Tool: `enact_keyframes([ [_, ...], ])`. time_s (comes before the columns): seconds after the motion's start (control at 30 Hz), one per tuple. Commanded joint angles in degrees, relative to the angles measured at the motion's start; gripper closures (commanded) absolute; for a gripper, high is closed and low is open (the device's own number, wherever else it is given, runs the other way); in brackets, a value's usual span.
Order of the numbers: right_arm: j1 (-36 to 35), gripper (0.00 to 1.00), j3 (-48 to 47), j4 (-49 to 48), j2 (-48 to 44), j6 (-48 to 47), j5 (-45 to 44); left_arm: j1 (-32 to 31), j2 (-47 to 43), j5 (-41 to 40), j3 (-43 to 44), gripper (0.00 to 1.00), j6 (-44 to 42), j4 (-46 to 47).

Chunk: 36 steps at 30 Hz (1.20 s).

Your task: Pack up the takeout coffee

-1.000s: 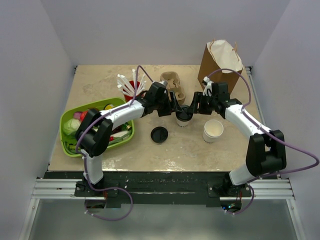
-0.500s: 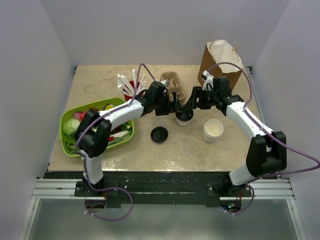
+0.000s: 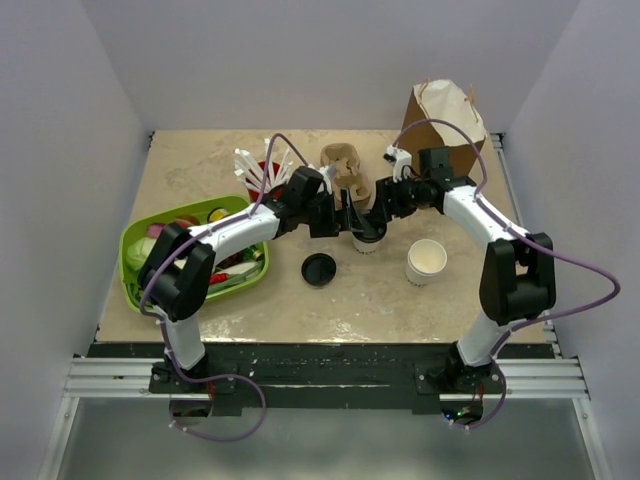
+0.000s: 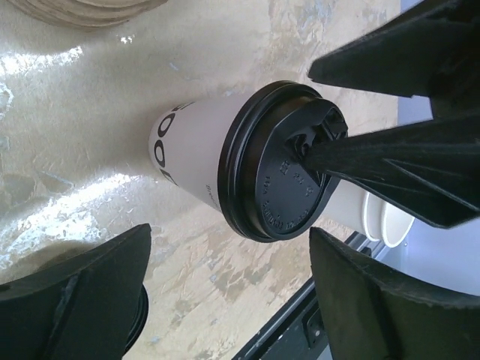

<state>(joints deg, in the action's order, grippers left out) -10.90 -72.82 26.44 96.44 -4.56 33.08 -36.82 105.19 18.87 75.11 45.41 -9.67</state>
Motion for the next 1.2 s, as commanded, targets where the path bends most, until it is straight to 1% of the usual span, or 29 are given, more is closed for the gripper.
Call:
enact_keyframes([
  [0.0,0.17,0.36,-3.30,-0.33,2.25,-2.12,2.87,0.17,-1.48,1.52,-0.40,0.12,0.65,2.90],
  [0.07,0.17,0.36,-3.30,-1.38,2.70,-1.60,3.04,0.26,-1.13,1.52,0.03,0.13,0.73,3.26],
  [0.17,0.17,0.36,-3.56,-1.39,4.19,-1.24,7.07,0.26,0.19,1.61,1.26,0.16,0.91,3.25],
  [0.3,0.17,0.39,-2.16,-0.95,5.07,0.16,9.19,0.25,1.25,0.99,1.53,0.20,1.44,3.43],
  [0.4,0.26,0.43,-0.66,-1.73,4.81,0.95,11.21,0.43,2.12,-0.15,1.79,0.23,1.18,3.34],
  [0.47,0.26,0.46,0.22,-2.35,4.81,1.74,12.44,0.69,2.74,-0.07,2.49,0.30,0.91,3.34],
  [0.53,0.26,0.49,0.31,-2.27,4.98,2.27,12.36,1.05,3.44,0.37,2.58,0.33,0.82,3.69],
  [0.57,0.26,0.53,0.57,-2.09,4.98,2.88,12.36,1.05,3.53,0.37,2.58,0.37,0.74,3.70],
  [0.67,0.26,0.58,1.62,-1.47,5.16,4.11,11.13,1.48,3.97,0.11,2.85,0.42,0.47,3.61],
  [0.7,0.26,0.59,2.06,-1.48,5.07,4.12,8.95,1.57,3.97,0.11,2.85,0.43,0.38,3.52],
  [0.73,0.17,0.59,3.28,-1.56,5.16,6.12,8.15,1.66,3.89,0.02,2.76,0.45,0.30,3.35],
  [0.87,0.35,0.64,7.16,-3.49,4.46,11.48,4.72,2.10,3.88,-1.72,3.90,0.48,-1.11,1.51],
  [0.93,0.61,0.66,7.78,-2.54,4.19,13.69,-0.18,2.10,4.24,-2.35,4.95,0.50,-1.72,-0.51],
  [0.97,0.61,0.68,7.86,-1.57,4.02,14.92,-0.99,2.28,4.24,-2.96,5.04,0.50,-2.16,-0.78],
  [1.0,0.70,0.76,8.04,-0.78,3.93,15.19,-1.35,2.19,4.06,-3.31,4.96,0.50,-2.43,-0.96],
  [1.1,0.79,0.77,11.90,-3.22,1.04,18.96,-1.44,2.45,4.24,-4.46,5.83,0.51,-3.31,-2.72],
  [1.17,0.61,0.72,15.50,-4.81,-2.46,21.94,-1.44,2.45,4.67,-4.64,6.62,0.51,-4.18,-3.42],
])
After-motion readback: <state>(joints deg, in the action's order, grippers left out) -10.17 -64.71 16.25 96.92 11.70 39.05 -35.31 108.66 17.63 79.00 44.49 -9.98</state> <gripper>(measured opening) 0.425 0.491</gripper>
